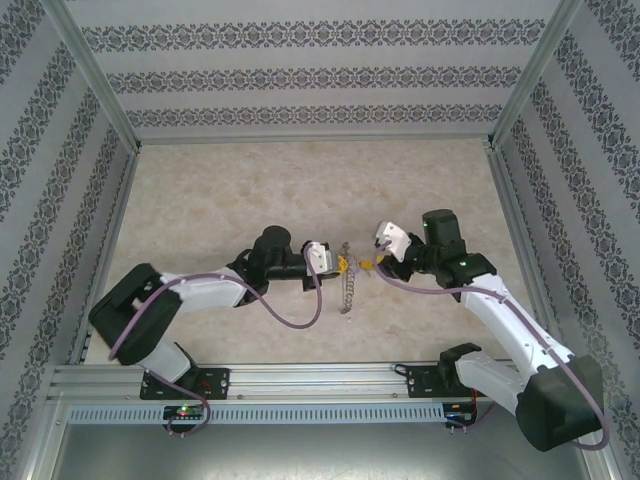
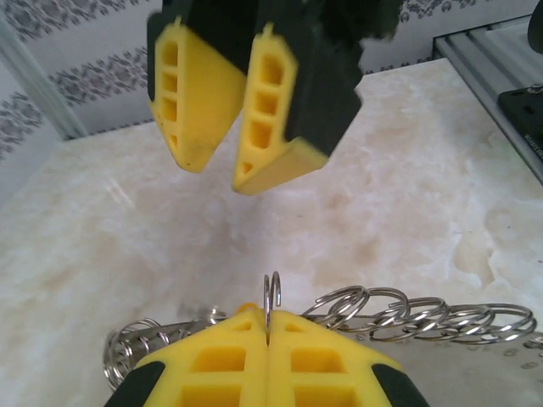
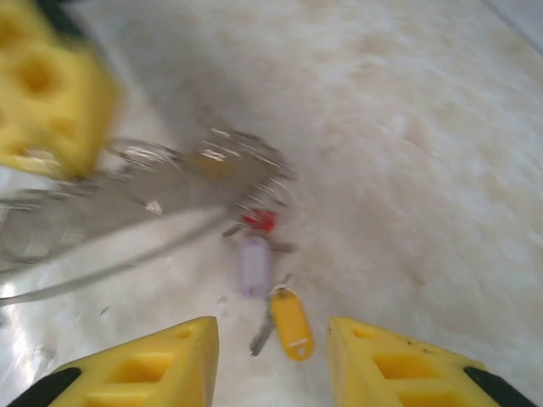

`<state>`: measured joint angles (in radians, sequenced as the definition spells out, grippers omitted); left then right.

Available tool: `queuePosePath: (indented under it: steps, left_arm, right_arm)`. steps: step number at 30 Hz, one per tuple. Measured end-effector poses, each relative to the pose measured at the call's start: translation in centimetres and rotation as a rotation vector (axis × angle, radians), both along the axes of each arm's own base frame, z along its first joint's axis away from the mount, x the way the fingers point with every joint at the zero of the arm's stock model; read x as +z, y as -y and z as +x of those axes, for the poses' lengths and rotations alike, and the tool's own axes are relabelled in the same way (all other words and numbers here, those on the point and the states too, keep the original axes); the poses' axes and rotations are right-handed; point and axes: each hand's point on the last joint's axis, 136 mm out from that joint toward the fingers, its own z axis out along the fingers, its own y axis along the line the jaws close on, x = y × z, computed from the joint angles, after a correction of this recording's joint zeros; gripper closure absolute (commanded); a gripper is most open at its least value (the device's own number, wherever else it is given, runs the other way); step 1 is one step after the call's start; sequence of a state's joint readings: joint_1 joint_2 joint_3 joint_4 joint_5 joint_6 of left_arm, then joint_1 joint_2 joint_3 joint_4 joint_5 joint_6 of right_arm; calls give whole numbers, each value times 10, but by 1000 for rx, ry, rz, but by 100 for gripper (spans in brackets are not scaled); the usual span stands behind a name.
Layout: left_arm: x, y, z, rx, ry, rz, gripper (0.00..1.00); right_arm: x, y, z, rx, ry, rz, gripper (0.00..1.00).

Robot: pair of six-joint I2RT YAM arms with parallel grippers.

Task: Put the keys on the keyring

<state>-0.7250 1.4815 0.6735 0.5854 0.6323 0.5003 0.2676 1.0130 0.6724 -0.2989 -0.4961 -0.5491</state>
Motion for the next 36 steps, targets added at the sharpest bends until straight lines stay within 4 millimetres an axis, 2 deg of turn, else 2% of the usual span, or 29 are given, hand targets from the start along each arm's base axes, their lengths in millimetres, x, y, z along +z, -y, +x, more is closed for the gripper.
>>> queuePosePath:
  steps: [5,10,14,19,23,27,31,36]
  left_arm:
    - [34,-22,-10,35,81,23,100]
    - [40,-58,-9,120,51,72,100]
    - [35,-89,-5,197,-7,105,100]
    - [19,-97,-12,206,-76,148,100]
    - [0,-99,-11,219,-141,176,100]
    - [-15,-106,-7,249,-207,189,100]
    - [-22,-110,-4,264,-256,191,100]
    - [-27,-109,-6,254,-296,191,100]
  right_arm:
    - [-1,7,17,-113,-19,34,61]
    - [-29,5,23,-124,-125,-22,64]
    - [-48,-3,35,-159,-263,-87,68]
    - [-67,-21,51,-187,-401,-156,71]
    - [-103,-30,40,-135,-501,-263,71]
    - [-131,-27,29,-120,-601,-329,70]
    - [-140,-27,28,-114,-635,-350,70]
    - [-142,-29,32,-116,-635,-352,72]
